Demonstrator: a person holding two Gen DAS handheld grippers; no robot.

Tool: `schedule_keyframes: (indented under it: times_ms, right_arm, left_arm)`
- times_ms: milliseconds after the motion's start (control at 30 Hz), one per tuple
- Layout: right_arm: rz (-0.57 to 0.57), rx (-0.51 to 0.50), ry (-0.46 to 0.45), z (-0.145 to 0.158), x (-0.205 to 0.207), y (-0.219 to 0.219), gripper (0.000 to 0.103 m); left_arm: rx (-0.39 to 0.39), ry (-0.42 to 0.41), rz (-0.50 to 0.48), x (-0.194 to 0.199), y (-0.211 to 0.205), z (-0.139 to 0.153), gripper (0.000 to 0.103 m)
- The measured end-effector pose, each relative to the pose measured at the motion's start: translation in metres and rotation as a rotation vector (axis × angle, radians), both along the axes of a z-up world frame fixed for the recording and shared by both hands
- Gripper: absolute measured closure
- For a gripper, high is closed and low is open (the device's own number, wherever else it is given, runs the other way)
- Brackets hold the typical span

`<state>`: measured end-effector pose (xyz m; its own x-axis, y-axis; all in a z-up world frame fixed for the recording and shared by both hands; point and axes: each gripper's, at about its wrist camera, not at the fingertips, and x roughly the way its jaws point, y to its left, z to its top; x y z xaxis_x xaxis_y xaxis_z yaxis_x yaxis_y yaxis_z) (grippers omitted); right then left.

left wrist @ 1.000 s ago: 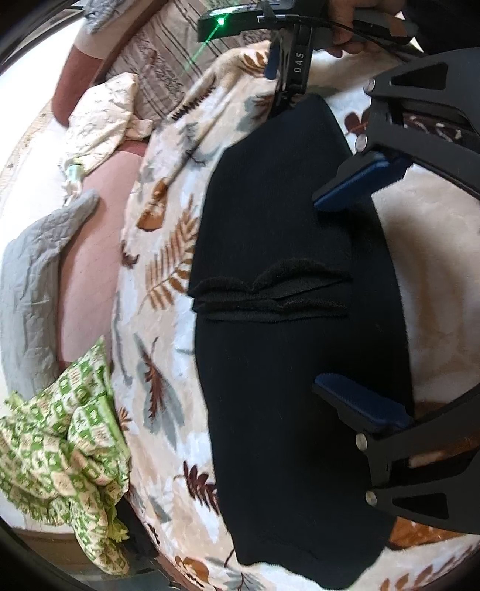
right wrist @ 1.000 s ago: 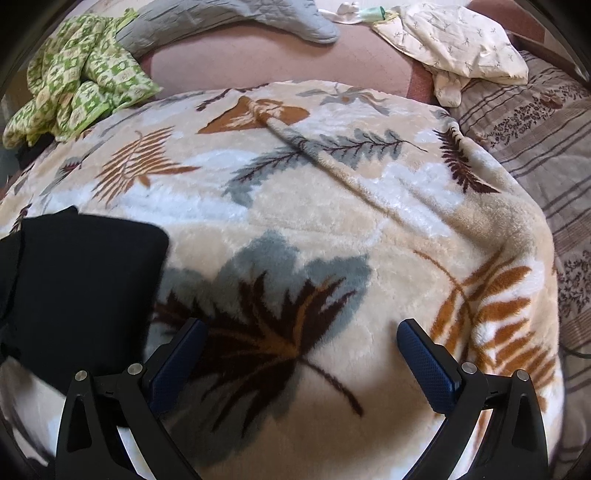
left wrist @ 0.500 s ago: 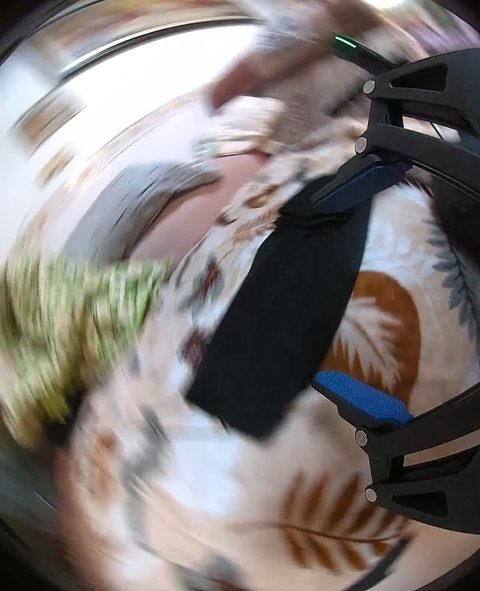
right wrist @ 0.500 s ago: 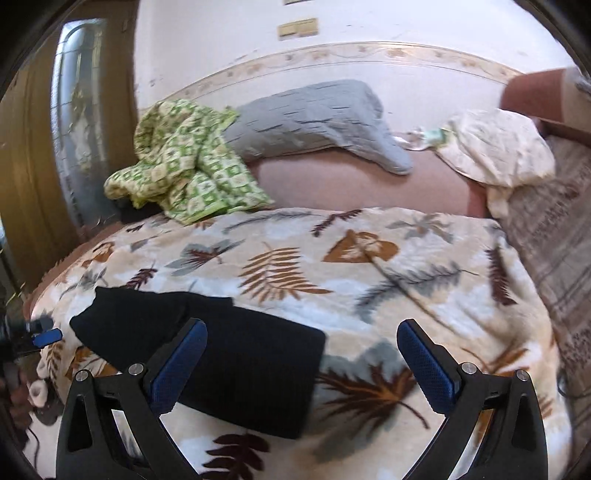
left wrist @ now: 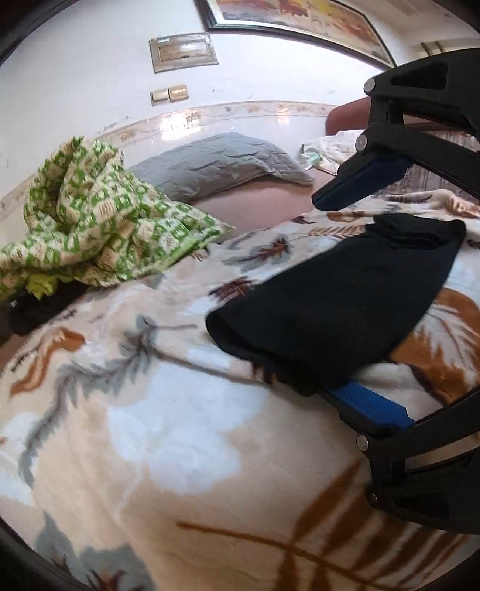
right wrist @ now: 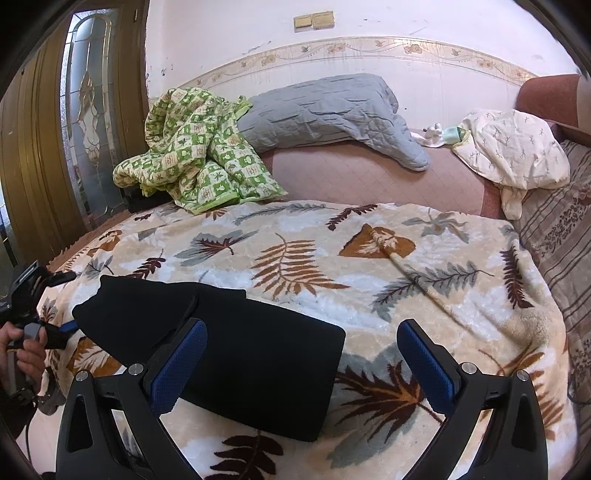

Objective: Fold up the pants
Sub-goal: 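Close the left tool on one end of the folded pants, then lift the pants end with the left tool and fold it over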

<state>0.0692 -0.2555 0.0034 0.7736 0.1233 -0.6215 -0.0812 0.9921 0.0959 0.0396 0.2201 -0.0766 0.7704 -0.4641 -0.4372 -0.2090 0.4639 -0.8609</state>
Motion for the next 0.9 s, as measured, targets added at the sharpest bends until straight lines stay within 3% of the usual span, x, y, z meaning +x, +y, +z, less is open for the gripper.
schedule_keyframes:
  times_ms: [100, 167, 233, 367, 400, 467, 567, 900]
  right_arm:
    - [0.002, 0.000, -0.001, 0.000, 0.000, -0.001, 0.000]
    - [0.002, -0.001, -0.003, 0.000, 0.000, -0.001, 0.000]
    - [0.003, 0.001, 0.001, 0.000, 0.000, -0.001, 0.000]
    - [0.006, 0.000, 0.000, 0.000, 0.000, -0.001, 0.000]
    - [0.006, 0.001, -0.001, 0.000, 0.000, -0.001, 0.000]
    - [0.007, -0.001, 0.000, 0.000, 0.000, -0.001, 0.000]
    - [0.011, -0.002, -0.005, 0.001, 0.000, 0.001, 0.000]
    - [0.013, -0.002, -0.001, 0.002, 0.001, 0.000, 0.000]
  left_arm:
    - [0.188, -0.020, -0.050, -0.001, -0.029, 0.011, 0.061]
    - [0.360, -0.042, -0.071, -0.005, -0.044, 0.019, 0.067]
    - [0.431, -0.041, -0.083, -0.004, -0.053, 0.018, 0.067]
    - [0.425, -0.024, -0.089, 0.002, -0.056, 0.010, 0.053]
    - [0.424, -0.028, -0.086, 0.002, -0.056, 0.010, 0.054]
    - [0.434, -0.056, -0.086, 0.005, -0.056, 0.013, 0.057]
    - [0.488, -0.076, -0.074, -0.001, -0.054, 0.019, 0.091]
    - [0.688, -0.218, -0.137, -0.031, -0.091, 0.043, 0.094]
